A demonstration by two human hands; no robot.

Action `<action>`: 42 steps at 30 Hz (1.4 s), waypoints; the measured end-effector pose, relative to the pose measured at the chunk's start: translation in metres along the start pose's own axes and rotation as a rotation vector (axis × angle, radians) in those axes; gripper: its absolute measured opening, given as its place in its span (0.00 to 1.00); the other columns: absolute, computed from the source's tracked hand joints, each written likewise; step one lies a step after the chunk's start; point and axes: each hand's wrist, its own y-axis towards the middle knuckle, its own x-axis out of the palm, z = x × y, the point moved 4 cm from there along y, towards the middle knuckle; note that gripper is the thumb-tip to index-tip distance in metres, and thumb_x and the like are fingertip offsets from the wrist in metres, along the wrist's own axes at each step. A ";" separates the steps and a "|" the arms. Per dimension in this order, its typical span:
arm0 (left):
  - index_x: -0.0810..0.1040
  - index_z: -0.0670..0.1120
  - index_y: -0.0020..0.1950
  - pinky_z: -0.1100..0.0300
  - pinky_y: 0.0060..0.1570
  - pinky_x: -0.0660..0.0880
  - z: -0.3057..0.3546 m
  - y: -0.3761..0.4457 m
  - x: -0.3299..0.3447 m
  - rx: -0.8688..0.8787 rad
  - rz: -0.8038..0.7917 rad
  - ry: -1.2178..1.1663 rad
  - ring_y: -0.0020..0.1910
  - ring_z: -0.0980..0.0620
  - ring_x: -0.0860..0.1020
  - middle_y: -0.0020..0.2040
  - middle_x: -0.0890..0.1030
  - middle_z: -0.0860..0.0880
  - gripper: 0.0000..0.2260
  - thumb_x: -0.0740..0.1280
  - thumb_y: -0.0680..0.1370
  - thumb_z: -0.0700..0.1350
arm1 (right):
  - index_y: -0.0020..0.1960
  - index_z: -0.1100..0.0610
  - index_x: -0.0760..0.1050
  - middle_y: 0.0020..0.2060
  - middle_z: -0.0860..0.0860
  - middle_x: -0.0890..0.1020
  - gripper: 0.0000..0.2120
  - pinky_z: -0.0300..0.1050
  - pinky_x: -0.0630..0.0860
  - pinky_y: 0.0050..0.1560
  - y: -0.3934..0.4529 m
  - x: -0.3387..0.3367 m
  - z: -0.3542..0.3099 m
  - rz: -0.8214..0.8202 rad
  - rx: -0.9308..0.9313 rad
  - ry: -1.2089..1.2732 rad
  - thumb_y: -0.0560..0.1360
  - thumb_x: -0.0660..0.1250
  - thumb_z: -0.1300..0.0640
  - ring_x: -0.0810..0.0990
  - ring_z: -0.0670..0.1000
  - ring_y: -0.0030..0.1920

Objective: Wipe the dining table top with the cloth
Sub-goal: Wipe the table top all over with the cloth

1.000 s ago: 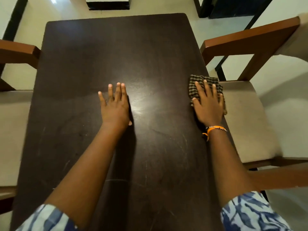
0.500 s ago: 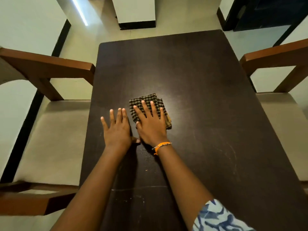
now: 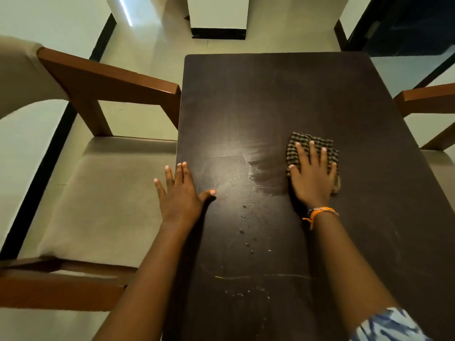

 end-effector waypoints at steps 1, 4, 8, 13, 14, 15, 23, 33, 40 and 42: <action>0.44 0.43 0.76 0.41 0.72 0.40 -0.011 0.000 -0.001 -0.021 0.012 -0.027 0.76 0.43 0.41 0.78 0.49 0.45 0.36 0.54 0.78 0.61 | 0.75 0.44 0.53 0.77 0.49 0.52 0.27 0.61 0.46 0.73 -0.004 0.007 -0.026 0.005 -0.055 -0.012 0.78 0.56 0.48 0.47 0.55 0.77; 0.48 0.43 0.76 0.41 0.73 0.43 -0.037 -0.004 -0.002 -0.057 0.039 -0.058 0.76 0.43 0.43 0.78 0.53 0.46 0.27 0.51 0.81 0.53 | 0.75 0.43 0.53 0.77 0.49 0.52 0.28 0.60 0.45 0.73 -0.020 0.032 -0.114 -0.012 -0.221 -0.009 0.77 0.56 0.47 0.48 0.55 0.77; 0.55 0.43 0.75 0.40 0.72 0.47 -0.063 -0.012 0.000 -0.076 0.047 -0.073 0.77 0.43 0.47 0.76 0.59 0.45 0.23 0.52 0.81 0.47 | 0.75 0.44 0.53 0.77 0.50 0.52 0.27 0.61 0.41 0.73 -0.049 0.064 -0.222 -0.106 -0.455 0.025 0.78 0.55 0.48 0.46 0.55 0.77; 0.61 0.46 0.74 0.40 0.73 0.47 -0.070 -0.009 -0.003 -0.081 0.036 -0.179 0.76 0.44 0.50 0.73 0.66 0.46 0.20 0.56 0.81 0.43 | 0.75 0.44 0.53 0.77 0.48 0.53 0.26 0.59 0.43 0.74 -0.051 0.069 -0.235 -0.173 -0.626 -0.004 0.78 0.54 0.48 0.46 0.54 0.77; 0.61 0.46 0.73 0.41 0.73 0.47 -0.068 -0.007 -0.004 -0.076 0.042 -0.194 0.76 0.44 0.51 0.73 0.67 0.45 0.21 0.56 0.80 0.42 | 0.75 0.44 0.53 0.77 0.48 0.53 0.26 0.58 0.43 0.74 -0.046 0.066 -0.225 -0.175 -0.648 -0.012 0.78 0.54 0.47 0.47 0.54 0.77; 0.62 0.47 0.73 0.42 0.73 0.46 -0.066 -0.006 -0.005 -0.071 0.048 -0.210 0.76 0.45 0.51 0.72 0.68 0.45 0.21 0.57 0.80 0.42 | 0.75 0.43 0.52 0.77 0.47 0.53 0.27 0.57 0.44 0.74 -0.039 0.062 -0.212 -0.175 -0.649 -0.015 0.78 0.54 0.47 0.47 0.53 0.77; 0.68 0.47 0.70 0.45 0.73 0.45 -0.050 0.000 -0.007 -0.030 0.087 -0.280 0.76 0.46 0.56 0.68 0.73 0.44 0.21 0.62 0.78 0.38 | 0.75 0.43 0.53 0.77 0.48 0.52 0.27 0.66 0.44 0.72 0.025 0.011 -0.043 -0.008 -0.083 -0.055 0.79 0.57 0.49 0.47 0.57 0.77; 0.68 0.49 0.70 0.46 0.73 0.48 -0.056 0.009 -0.001 -0.050 0.062 -0.245 0.75 0.47 0.57 0.69 0.72 0.45 0.23 0.66 0.76 0.39 | 0.75 0.43 0.52 0.78 0.52 0.49 0.26 0.67 0.41 0.72 0.041 0.041 -0.165 -0.035 -0.153 -0.009 0.79 0.54 0.48 0.43 0.60 0.77; 0.70 0.49 0.68 0.43 0.73 0.48 -0.053 0.008 -0.003 -0.051 0.043 -0.149 0.75 0.45 0.56 0.67 0.74 0.43 0.20 0.64 0.77 0.41 | 0.76 0.42 0.51 0.78 0.51 0.48 0.25 0.65 0.40 0.72 0.047 0.063 -0.256 -0.220 -0.510 -0.050 0.80 0.51 0.47 0.42 0.58 0.77; 0.71 0.49 0.68 0.41 0.72 0.47 -0.050 0.008 -0.007 -0.050 0.012 -0.135 0.76 0.44 0.55 0.67 0.74 0.43 0.18 0.64 0.77 0.42 | 0.75 0.42 0.53 0.78 0.50 0.49 0.25 0.65 0.39 0.72 0.023 0.065 -0.251 -0.221 -0.565 -0.042 0.79 0.52 0.47 0.43 0.57 0.77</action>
